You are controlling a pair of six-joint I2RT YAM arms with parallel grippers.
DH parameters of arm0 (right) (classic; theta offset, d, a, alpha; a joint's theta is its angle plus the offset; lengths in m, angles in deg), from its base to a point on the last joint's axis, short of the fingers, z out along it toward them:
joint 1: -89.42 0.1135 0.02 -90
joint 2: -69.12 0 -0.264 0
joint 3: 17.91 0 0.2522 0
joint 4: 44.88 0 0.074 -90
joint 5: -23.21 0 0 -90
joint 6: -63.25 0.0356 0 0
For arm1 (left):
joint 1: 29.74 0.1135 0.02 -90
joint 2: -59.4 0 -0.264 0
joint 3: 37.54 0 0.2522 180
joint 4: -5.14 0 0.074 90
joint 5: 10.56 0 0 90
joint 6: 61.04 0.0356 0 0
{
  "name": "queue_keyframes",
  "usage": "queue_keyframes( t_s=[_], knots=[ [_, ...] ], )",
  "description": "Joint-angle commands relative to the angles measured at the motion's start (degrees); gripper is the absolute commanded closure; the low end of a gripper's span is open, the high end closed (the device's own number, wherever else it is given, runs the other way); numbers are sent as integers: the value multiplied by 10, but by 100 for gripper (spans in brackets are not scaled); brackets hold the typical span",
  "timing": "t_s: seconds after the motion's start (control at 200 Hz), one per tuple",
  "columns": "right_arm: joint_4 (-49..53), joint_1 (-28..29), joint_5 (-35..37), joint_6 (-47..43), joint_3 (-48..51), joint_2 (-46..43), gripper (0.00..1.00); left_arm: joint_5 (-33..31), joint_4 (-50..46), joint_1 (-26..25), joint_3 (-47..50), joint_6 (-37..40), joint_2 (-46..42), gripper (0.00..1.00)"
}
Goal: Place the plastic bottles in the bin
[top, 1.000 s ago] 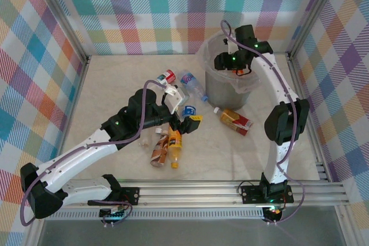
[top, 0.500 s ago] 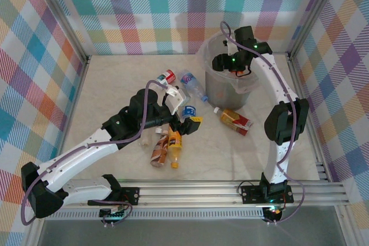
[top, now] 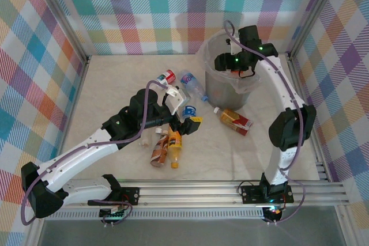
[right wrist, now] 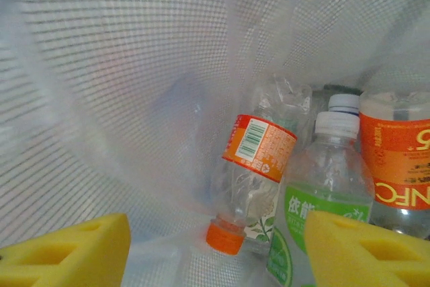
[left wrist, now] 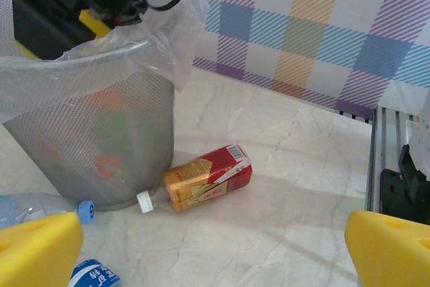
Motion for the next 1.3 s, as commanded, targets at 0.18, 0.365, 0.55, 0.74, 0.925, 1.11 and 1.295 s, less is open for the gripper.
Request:
queue_keyframes(
  t_s=[0.18,0.365,0.55,0.74,0.925,1.11,1.295],
  knots=[
    [-31,1,3,8,50,-127,32,-1,-8,0,-21,14,-7,0],
    [-27,20,7,5,93,-198,31,-25,-20,0,-25,25,-12,0],
    [-23,44,11,17,144,-271,30,-38,-78,-1,-44,30,-27,0],
    [-37,96,47,49,227,-338,31,-48,-211,0,-55,59,-53,0],
    [-64,158,84,100,295,-384,32,-61,-255,-1,-13,73,-102,0],
    [-131,204,111,161,379,-404,32,-115,-220,0,48,55,-143,0],
    [-214,237,114,207,448,-388,31,-161,-172,0,98,42,-174,0]
  ],
)
